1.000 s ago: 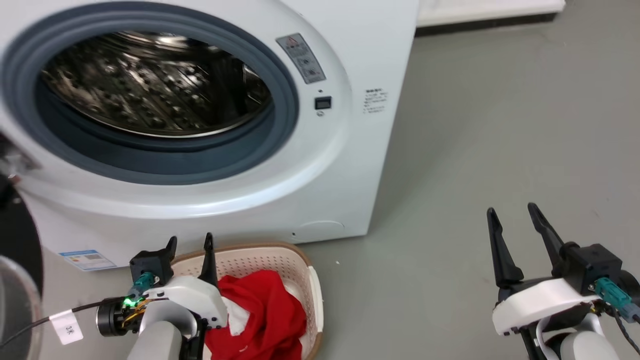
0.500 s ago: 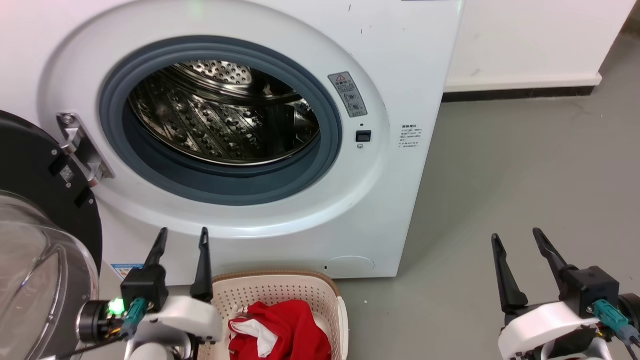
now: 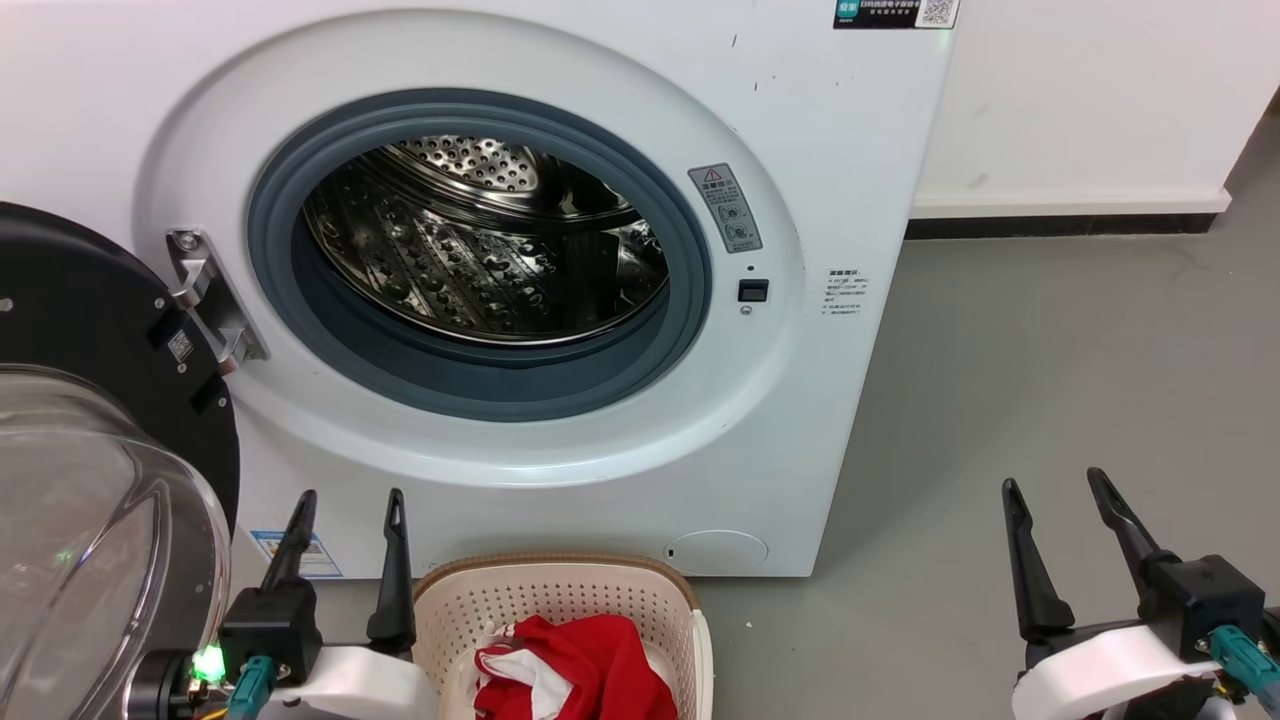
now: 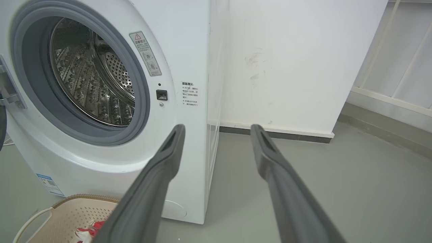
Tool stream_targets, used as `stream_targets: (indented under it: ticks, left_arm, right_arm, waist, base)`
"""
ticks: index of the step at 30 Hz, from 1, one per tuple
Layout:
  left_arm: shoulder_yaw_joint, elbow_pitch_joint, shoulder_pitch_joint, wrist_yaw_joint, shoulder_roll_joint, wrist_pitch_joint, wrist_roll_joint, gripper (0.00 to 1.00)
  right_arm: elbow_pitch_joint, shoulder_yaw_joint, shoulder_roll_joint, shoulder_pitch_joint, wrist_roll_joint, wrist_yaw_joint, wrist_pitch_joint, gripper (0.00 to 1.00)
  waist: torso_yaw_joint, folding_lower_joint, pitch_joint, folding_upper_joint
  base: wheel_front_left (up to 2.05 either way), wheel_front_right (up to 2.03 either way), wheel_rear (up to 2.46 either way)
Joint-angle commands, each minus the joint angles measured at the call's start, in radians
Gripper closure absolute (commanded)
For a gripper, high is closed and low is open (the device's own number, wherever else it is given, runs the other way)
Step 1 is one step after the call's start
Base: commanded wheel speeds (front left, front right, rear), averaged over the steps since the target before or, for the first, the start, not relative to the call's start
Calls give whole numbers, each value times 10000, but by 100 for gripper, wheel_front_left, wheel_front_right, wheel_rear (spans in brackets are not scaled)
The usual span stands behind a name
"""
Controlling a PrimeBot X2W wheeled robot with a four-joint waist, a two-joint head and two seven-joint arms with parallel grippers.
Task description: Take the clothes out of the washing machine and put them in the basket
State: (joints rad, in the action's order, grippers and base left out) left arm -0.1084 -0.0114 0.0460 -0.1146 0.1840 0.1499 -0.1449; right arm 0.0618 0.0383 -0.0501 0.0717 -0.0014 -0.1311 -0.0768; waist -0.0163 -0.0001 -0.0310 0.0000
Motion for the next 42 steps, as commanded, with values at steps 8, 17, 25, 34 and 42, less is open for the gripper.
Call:
stream_targets:
  ticks: [8, 17, 25, 34, 42]
  left_arm:
    - [-93, -224, 291, -60, -71, -110, -158, 0]
    - [-106, -132, 181, -53, 14, -135, -259, 0]
    - [-86, 10, 99, -25, 111, -92, -358, 0]
    - [-76, 290, 245, 100, -48, -228, -1100, 100]
    - [93, 527, 47, 325, -111, -422, -2501, 100]
  right_arm:
    - [49, 41, -1, 76, -6, 7, 85, 0]
    - [36, 21, -1, 82, 70, 7, 100, 0]
    - [65, 46, -1, 95, 101, 7, 114, 0]
    - [-340, 27, 8, -4, 921, -2, 171, 100]
    - [-610, 72, -31, -199, 2455, -1, 327, 100]
  waist:
    - [46, 1, -5, 0]
    - [-21, 1, 4, 0]
    - [-49, 1, 33, 0]
    - [-39, 2, 57, 0]
    - [-27, 2, 73, 0]
  base:
    - [0, 0, 0]
    - [0, 0, 0]
    - [0, 0, 0]
    - [0, 0, 0]
    - [0, 0, 0]
